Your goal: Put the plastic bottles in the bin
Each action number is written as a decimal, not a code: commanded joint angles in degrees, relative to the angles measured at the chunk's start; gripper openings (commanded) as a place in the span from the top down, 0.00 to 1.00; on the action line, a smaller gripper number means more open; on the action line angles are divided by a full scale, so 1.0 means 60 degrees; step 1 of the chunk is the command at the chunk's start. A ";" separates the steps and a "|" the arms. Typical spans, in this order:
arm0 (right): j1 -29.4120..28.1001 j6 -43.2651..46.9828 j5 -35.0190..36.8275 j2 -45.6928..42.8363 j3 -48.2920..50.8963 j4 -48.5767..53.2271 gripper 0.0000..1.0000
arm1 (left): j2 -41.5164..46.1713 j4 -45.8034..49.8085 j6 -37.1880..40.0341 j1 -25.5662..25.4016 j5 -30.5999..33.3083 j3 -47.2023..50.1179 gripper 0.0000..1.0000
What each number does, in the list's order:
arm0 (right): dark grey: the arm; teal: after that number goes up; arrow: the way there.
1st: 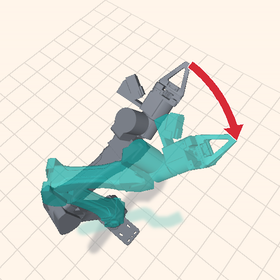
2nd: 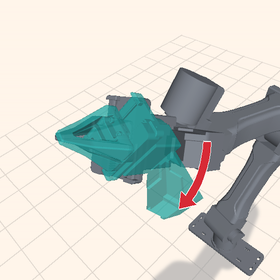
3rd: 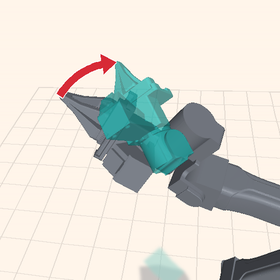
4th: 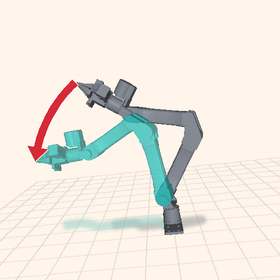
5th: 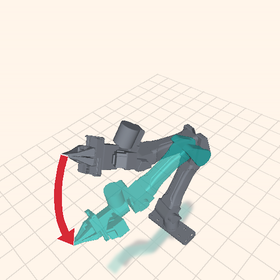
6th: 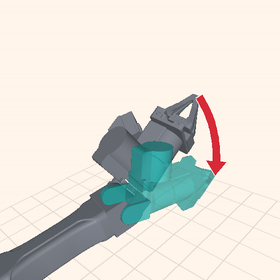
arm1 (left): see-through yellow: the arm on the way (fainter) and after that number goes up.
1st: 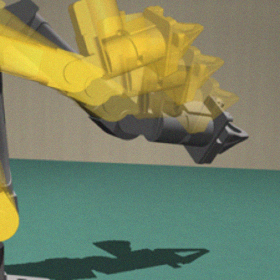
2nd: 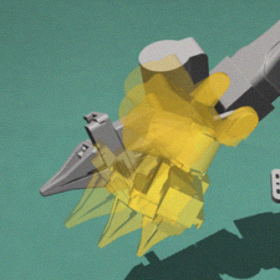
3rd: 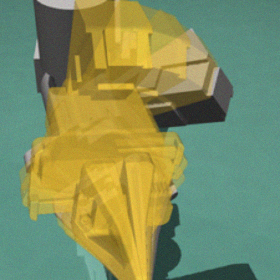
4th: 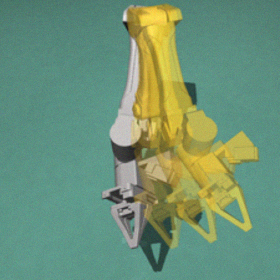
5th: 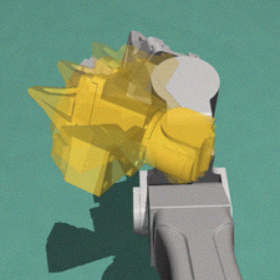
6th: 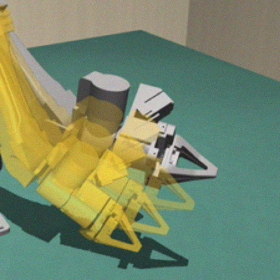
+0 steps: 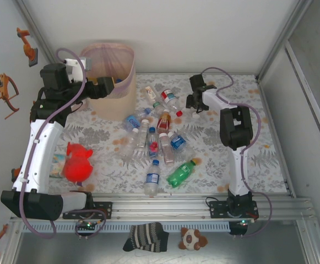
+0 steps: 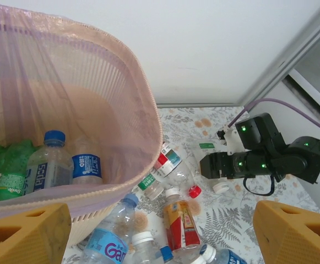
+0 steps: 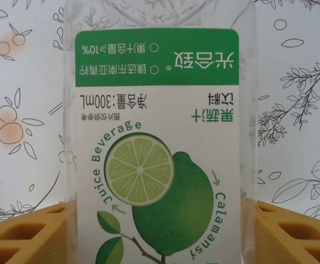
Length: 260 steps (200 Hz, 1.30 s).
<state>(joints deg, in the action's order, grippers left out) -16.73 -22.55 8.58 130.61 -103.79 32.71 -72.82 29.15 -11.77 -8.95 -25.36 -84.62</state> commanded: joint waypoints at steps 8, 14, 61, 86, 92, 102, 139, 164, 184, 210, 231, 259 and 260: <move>0.0064 -0.0001 0.0067 -0.0388 0.0052 -0.0043 0.38 | 0.0183 -0.0269 -0.0164 0.0056 -0.0211 0.0111 0.14; 0.0051 0.0021 0.0079 -0.0469 0.0096 -0.0050 0.39 | 0.0171 -0.0279 -0.0173 0.0056 -0.0220 0.0108 0.14; 0.0063 0.0181 0.0065 -0.1524 0.0824 -0.0409 0.48 | 0.0153 -0.0566 -0.0373 0.0054 -0.0383 0.0259 0.15; 0.0064 0.0426 -0.0244 -0.2393 0.1485 -0.0861 0.50 | 0.0089 -0.0851 -0.0548 0.0042 -0.0593 0.0354 0.15; 0.0057 0.0471 -0.0325 -0.2626 0.1646 -0.0996 0.51 | 0.0056 -0.0945 -0.0599 0.0042 -0.0666 0.0373 0.15; 0.0060 0.0554 -0.0440 -0.2995 0.1909 -0.1185 0.53 | -0.0011 -0.1089 -0.0704 0.0029 -0.0797 0.0368 0.15; 0.0040 0.0816 -0.0955 -0.4353 0.2694 -0.1677 0.54 | -0.0223 -0.1696 -0.1151 -0.0111 -0.1155 0.0468 0.16; -0.0009 0.1054 -0.1496 -0.5387 0.3430 -0.2311 0.55 | -0.0442 -0.2013 -0.1310 -0.0388 -0.1169 0.0437 0.16; -0.0115 0.1318 -0.2046 -0.6174 0.3927 -0.2822 0.55 | -0.0658 -0.2346 -0.1523 -0.0683 -0.1247 0.0381 0.16; -0.0364 0.1704 -0.2571 -0.7103 0.4449 -0.3433 0.55 | -0.0949 -0.2872 -0.1808 -0.1162 -0.1297 0.0269 0.16; -0.0599 0.1974 -0.2834 -0.7776 0.4770 -0.3870 0.55 | -0.1256 -0.3168 -0.2002 -0.1568 -0.1364 0.0040 0.16; -0.0738 0.2044 -0.3422 -0.8573 0.5283 -0.4677 0.55 | -0.1642 -0.3520 -0.2173 -0.2081 -0.1451 -0.0203 0.16; -0.0741 0.2044 -0.3451 -0.8618 0.5315 -0.4731 0.55 | -0.1652 -0.3544 -0.2179 -0.2096 -0.1468 -0.0206 0.16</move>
<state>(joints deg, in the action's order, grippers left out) -20.58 -12.27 -8.10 83.20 -74.00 11.44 -81.28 12.32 -22.72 -19.49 -32.32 -83.26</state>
